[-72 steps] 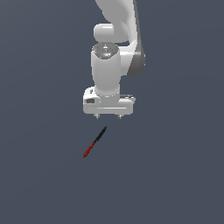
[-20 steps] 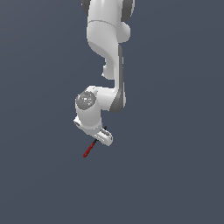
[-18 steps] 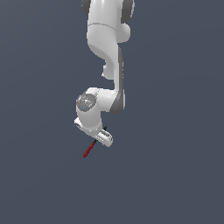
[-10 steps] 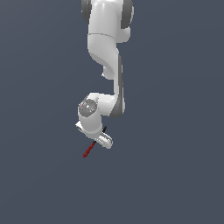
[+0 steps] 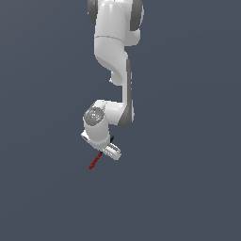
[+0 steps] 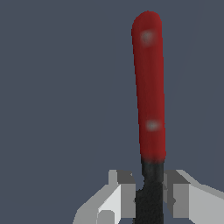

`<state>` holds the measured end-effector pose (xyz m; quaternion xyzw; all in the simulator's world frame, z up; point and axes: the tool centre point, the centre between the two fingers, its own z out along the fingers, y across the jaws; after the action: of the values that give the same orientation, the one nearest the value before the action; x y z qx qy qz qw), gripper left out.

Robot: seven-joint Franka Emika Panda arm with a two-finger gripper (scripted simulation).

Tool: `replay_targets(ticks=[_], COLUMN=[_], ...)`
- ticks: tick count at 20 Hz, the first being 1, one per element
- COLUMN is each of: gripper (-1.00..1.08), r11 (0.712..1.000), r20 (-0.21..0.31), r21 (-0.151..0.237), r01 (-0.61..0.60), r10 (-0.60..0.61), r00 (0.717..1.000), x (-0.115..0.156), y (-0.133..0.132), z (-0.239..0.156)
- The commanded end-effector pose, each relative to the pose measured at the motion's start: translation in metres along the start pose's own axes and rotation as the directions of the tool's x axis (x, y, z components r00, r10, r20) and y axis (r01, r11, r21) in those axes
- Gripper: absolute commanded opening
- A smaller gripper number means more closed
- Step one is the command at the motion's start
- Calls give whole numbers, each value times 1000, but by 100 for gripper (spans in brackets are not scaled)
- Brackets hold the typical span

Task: Pick up the object and move it to a goal position.

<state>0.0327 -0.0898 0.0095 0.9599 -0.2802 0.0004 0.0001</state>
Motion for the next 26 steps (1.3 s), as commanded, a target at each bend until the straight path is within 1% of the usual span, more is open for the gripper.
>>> replay_targets(ticks=[1, 8, 14, 20, 26], gripper=[-100, -100, -100, -100, -100], r11=[1000, 1000, 1000, 1000, 1000], r20=[1, 0, 1, 1, 1], r21=[0, 0, 0, 1, 1], r01=[2, 0, 0, 0, -1], r10=[-2, 0, 0, 0, 1], r00=[1000, 1000, 1000, 1000, 1000], x=[-1, -2, -6, -14, -25], y=[-1, 1, 5, 11, 20], z=[2, -9, -35, -80, -143])
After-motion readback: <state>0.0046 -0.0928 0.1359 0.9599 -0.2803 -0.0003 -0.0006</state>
